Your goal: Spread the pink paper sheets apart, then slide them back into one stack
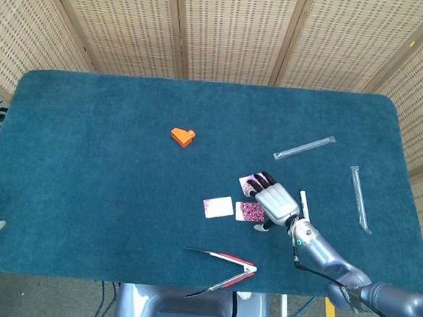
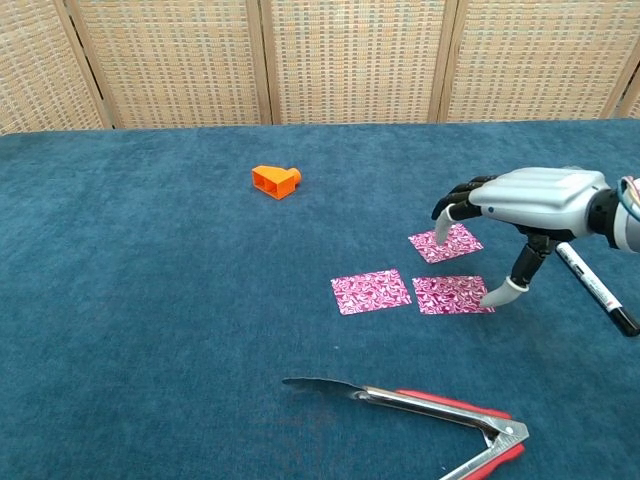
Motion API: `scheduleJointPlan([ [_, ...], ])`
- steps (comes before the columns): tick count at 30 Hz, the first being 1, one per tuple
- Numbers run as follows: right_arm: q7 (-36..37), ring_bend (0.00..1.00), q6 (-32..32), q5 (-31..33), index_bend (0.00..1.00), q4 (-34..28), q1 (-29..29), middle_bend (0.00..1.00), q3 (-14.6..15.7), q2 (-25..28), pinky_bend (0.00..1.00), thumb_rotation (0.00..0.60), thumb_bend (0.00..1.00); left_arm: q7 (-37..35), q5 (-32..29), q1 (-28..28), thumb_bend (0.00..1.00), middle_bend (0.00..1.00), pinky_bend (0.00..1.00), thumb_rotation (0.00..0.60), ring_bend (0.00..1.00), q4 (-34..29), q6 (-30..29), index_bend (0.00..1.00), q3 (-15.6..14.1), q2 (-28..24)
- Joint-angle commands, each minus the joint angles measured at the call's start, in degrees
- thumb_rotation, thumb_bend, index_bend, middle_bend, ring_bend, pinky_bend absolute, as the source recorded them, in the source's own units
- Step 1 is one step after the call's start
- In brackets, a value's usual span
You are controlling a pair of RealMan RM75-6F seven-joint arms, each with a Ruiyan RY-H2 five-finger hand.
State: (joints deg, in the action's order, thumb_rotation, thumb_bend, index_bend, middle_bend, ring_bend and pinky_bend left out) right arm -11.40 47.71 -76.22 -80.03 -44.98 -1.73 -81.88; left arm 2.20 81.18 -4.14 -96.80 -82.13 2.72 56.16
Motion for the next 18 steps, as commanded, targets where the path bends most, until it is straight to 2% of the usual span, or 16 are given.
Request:
scheduleJointPlan([
  [1, 0.12, 0.0, 0.58, 0.21, 0.26, 1.16, 0.46, 0.14, -0.32, -0.71, 0.0, 0.6, 0.1, 0.21, 0.03, -0.05, 0.04, 0.0, 0.0, 0.6, 0.0, -0.21, 0.0, 0.12, -0.01, -0.12],
  [18, 0.63, 0.0, 1.0, -0.93, 0.27, 5.15, 1.66, 0.14, -0.3, -3.83, 0.0, 0.6, 0.16, 0.37, -0.17, 0.17, 0.04, 0.0, 0.0, 0.6, 0.0, -0.46, -0.11, 0.12, -0.29, -0.45],
])
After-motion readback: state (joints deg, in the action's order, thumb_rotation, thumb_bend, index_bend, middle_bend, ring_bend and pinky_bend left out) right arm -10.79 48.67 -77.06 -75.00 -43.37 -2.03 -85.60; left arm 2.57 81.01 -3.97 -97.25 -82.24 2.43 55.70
